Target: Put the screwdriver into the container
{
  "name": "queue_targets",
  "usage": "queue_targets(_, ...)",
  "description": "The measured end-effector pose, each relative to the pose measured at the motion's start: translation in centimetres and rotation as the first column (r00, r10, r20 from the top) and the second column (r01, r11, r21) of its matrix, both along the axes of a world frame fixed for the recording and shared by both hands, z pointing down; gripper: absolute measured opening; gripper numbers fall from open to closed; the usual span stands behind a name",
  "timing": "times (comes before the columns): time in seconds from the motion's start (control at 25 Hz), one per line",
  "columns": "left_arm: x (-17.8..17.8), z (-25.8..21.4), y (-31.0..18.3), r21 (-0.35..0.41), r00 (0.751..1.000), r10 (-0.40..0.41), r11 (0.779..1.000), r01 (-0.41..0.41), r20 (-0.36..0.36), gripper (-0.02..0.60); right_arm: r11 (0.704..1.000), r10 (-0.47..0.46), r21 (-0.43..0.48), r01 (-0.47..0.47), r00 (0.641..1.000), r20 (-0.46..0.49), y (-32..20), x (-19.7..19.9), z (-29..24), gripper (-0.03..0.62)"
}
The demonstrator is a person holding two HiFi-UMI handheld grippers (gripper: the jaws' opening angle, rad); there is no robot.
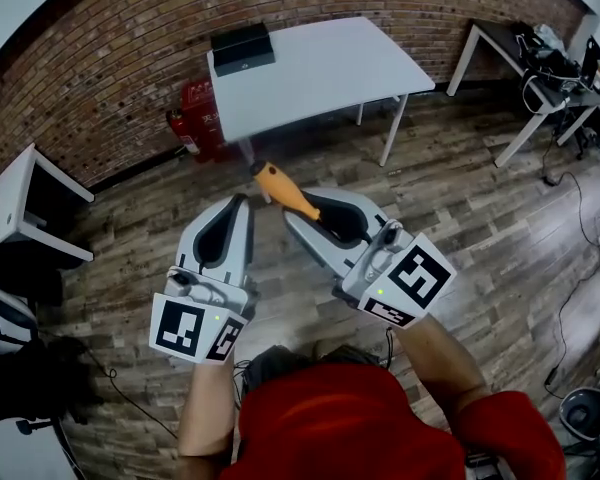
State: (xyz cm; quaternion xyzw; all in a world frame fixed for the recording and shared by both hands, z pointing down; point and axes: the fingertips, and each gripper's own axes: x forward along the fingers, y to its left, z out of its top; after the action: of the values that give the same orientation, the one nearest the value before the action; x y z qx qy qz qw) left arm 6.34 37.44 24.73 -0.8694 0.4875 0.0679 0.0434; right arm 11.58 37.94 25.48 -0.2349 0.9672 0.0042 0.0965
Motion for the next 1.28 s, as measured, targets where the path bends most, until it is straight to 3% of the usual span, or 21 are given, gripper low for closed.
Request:
queue_targets(0.68, -1.4, 0.6, -6.0, 0.003, 1.0, -0.013, 1.0, 0.013, -0.001, 0.012, 1.0, 0.002, -0.001, -0.002, 1.0, -0.023, -6.1, -0.8, 0.6, 0.089)
queue_targets(1.28, -9.2, 0.6, -20.0, 0.008, 1.0, 0.01, 1.0, -0.01, 0.001, 0.012, 0.999, 0.044, -0.01, -0.045, 0.997, -0.058, -19.7, -8.1, 0.4, 0.089)
